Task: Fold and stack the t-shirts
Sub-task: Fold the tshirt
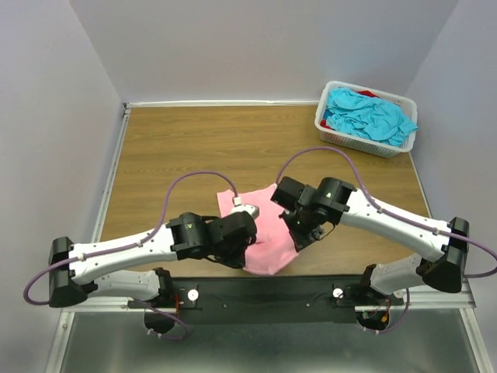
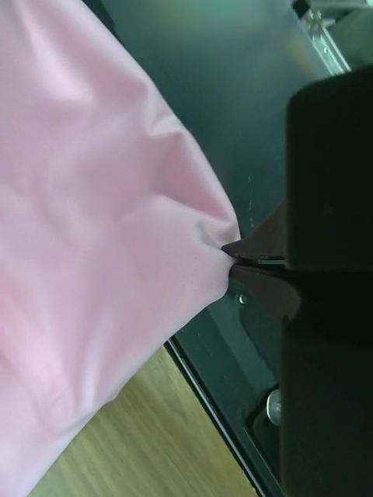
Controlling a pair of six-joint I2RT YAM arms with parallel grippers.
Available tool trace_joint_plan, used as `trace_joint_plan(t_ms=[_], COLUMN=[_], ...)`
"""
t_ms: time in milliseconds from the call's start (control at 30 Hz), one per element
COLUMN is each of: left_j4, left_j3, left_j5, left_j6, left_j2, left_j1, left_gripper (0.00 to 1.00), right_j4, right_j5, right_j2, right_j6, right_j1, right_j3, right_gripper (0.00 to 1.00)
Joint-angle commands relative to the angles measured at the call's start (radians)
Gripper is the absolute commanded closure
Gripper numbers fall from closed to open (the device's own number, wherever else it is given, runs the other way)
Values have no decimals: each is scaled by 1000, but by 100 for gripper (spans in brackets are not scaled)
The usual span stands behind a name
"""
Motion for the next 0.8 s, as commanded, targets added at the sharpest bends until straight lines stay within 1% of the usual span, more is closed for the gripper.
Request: trace_joint_plan(t_ms=[0, 33, 67, 100, 133, 167, 200, 233, 267, 300, 333, 367, 467, 500, 533, 567, 600, 633, 700, 733, 767], left_j4=[-33, -19, -6, 20, 21, 65, 85, 123, 149, 181, 241, 269, 376, 407, 436, 497, 530, 571, 594, 599, 597], left_j3=[96, 109, 115, 115, 112, 91, 80, 70, 49, 34, 17, -2, -11, -11, -8, 6, 12, 23, 70, 102, 112], left_j5=[-1, 1, 8, 28, 36, 56, 57, 83, 99, 114, 134, 174, 191, 215, 224, 256, 270, 275, 295, 298, 298], left_j6=[40, 70, 131, 165, 190, 246, 270, 287, 329, 345, 359, 392, 429, 443, 451, 471, 477, 479, 503, 518, 523], left_j2=[-39, -45, -48, -48, -47, -45, -36, -29, -10, 2, 16, 37, 125, 148, 198, 226, 255, 319, 390, 454, 479], left_j1=[112, 149, 187, 280, 319, 365, 446, 491, 556, 598, 630, 658, 765, 795, 822, 876, 896, 920, 963, 976, 976], left_gripper=[100, 100, 100, 100, 100, 100, 100, 100, 100, 100, 100, 100, 100, 100, 100, 100, 100, 100, 100, 100, 100], right_j4=[-140, -138, -134, -120, -106, -91, -71, -54, -7, 10, 26, 61, 110, 127, 159, 176, 219, 236, 274, 282, 288], right_j5=[116, 117, 112, 109, 101, 88, 62, 43, -33, -70, -95, -133, -173, -190, -216, -230, -254, -261, -264, -271, -281], right_j2=[41, 76, 94, 132, 132, 165, 190, 210, 248, 271, 293, 348, 428, 489, 520, 549, 609, 638, 693, 738, 755], right_j6=[-43, -87, -107, -150, -150, -202, -225, -270, -291, -313, -345, -359, -400, -408, -414, -428, -430, -430, -434, -443, -453], right_j1=[-24, -50, -71, -116, -143, -173, -202, -261, -294, -326, -376, -400, -479, -501, -524, -565, -587, -619, -639, -647, -648], right_j3=[184, 210, 262, 286, 307, 335, 355, 369, 381, 392, 402, 424, 450, 456, 468, 478, 485, 491, 528, 556, 565], right_gripper=[99, 99, 99, 99, 99, 99, 99, 99, 99, 99, 99, 99, 99, 99, 99, 99, 99, 99, 99, 99, 99])
